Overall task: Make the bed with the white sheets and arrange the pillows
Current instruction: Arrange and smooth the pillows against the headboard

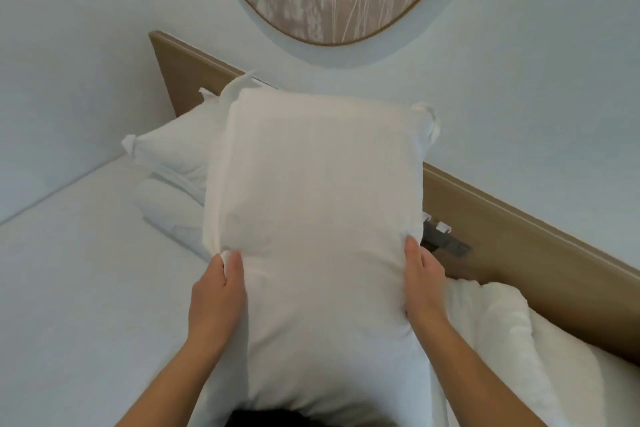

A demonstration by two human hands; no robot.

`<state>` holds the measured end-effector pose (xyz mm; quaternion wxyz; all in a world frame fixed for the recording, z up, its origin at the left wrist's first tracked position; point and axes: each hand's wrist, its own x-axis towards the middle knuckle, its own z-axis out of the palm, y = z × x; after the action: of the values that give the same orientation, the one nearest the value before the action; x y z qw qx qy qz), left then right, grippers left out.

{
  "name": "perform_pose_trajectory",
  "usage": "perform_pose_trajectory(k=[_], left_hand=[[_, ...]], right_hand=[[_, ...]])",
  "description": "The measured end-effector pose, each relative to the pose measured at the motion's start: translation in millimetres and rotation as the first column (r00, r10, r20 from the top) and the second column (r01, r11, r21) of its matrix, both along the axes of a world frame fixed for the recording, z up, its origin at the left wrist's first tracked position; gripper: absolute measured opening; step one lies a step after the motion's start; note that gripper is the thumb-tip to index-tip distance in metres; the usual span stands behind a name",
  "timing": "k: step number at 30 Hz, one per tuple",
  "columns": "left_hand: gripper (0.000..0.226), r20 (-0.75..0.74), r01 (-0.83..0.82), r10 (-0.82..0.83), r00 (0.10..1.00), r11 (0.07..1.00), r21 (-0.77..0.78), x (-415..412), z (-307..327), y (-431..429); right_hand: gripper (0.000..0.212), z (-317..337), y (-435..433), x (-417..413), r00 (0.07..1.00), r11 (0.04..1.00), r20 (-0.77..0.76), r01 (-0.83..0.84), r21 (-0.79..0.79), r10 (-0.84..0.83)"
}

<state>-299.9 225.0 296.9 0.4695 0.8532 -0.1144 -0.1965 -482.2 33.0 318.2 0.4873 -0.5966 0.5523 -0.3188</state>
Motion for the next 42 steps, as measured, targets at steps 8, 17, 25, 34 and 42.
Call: perform_pose_trajectory(k=[8, 17, 25, 34, 42], left_hand=[[0.041, -0.009, -0.297, 0.297, 0.955, 0.955, 0.005, 42, -12, -26], [0.038, 0.091, -0.686, 0.708, 0.701, 0.703, -0.185, 111, -12, -144], [0.033, 0.068, -0.836, 0.861, 0.505, 0.507, -0.21, 231, -43, -241], [0.095, -0.223, -0.401, 0.448, 0.866, 0.888, 0.224, 294, -231, -291], [0.1, -0.051, -0.516, 0.523, 0.851, 0.85, 0.107, 304, -245, -332]], right_hand=[[0.047, -14, -71, 112, 0.96, 0.96, 0.01, -0.279, -0.005, 0.279], [0.042, -9, -206, 284, 0.819, 0.823, 0.083, -0.567, -0.027, 0.567], [0.044, -28, -295, 474, 0.699, 0.685, -0.128, -0.715, -0.143, 0.703], [0.059, -213, -345, 538, 0.414, 0.519, -0.701, -0.851, -0.072, 0.581], [0.047, -226, -359, 579, 0.458, 0.499, -0.468, -0.866, -0.042, 0.756]])
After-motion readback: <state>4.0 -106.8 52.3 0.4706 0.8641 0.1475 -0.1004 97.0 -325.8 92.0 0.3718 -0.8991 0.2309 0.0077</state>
